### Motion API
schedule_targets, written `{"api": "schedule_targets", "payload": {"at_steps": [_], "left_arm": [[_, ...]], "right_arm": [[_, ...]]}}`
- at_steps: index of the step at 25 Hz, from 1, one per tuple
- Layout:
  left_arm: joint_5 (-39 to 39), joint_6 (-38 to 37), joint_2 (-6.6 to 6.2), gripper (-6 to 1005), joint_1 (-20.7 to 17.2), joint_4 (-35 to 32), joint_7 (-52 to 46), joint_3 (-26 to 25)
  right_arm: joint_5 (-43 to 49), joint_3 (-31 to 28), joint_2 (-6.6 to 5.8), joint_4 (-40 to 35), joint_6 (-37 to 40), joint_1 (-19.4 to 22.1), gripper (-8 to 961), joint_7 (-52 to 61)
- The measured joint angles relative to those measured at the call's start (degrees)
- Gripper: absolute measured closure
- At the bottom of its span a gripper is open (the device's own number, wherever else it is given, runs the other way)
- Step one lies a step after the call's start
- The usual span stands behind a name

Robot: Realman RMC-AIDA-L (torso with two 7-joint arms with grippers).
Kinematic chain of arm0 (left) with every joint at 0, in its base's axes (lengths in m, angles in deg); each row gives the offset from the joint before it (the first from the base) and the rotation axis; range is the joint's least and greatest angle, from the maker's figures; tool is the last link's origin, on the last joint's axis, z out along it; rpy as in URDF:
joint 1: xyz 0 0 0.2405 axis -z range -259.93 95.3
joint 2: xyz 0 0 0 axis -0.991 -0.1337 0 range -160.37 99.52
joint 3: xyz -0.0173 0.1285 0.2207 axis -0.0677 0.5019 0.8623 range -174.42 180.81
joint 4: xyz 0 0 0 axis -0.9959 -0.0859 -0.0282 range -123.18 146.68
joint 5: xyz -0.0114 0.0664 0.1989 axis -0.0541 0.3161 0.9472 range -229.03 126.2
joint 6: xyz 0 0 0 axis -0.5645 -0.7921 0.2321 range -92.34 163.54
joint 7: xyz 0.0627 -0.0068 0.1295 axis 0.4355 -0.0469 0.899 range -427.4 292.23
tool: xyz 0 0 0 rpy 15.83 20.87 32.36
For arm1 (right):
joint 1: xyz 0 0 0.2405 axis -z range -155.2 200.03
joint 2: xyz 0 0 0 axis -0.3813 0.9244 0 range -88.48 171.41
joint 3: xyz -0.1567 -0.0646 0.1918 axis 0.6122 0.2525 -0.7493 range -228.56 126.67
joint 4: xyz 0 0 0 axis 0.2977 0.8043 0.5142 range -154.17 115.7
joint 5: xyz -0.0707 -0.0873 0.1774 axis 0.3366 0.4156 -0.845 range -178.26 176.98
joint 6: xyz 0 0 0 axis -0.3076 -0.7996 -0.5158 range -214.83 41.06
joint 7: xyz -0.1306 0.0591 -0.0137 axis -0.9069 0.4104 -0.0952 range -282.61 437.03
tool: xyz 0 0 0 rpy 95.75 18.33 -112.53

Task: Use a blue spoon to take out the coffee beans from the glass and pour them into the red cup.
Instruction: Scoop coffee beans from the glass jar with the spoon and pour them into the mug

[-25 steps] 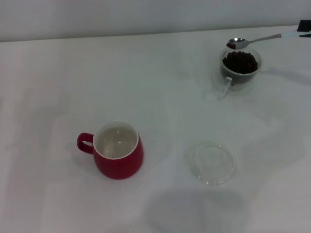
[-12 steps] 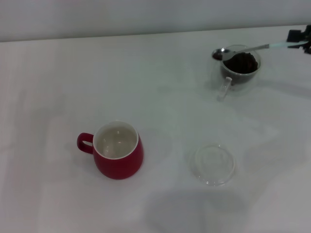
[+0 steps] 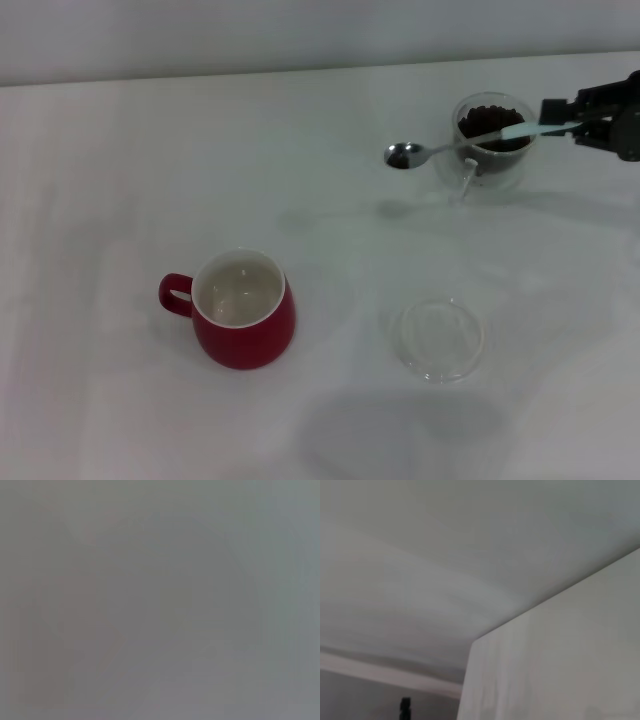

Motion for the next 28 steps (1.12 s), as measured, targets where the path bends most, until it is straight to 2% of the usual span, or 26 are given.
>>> {"api": "schedule_targets", "payload": {"at_steps": [10, 22, 28], "left_arm": [[0.00, 0.18, 0.14, 165, 0.36, -0.43, 0.00, -0.35], [-0.60, 1.54, 0.22, 165, 0.80, -0.55, 0.00, -0.45], [-0.63, 1.66, 0.23, 168, 0.68, -0.54, 0.00, -0.44]], "right_arm": [[0.03, 2.28, 3.05, 0.08, 1.35, -1.81, 803, -1.98], [-0.08, 4.28, 7.67, 0.08, 1.30, -3.98, 803, -6.85], [-0.48, 4.30, 9.15, 0.04, -0.04, -4.06, 803, -9.50]]}}
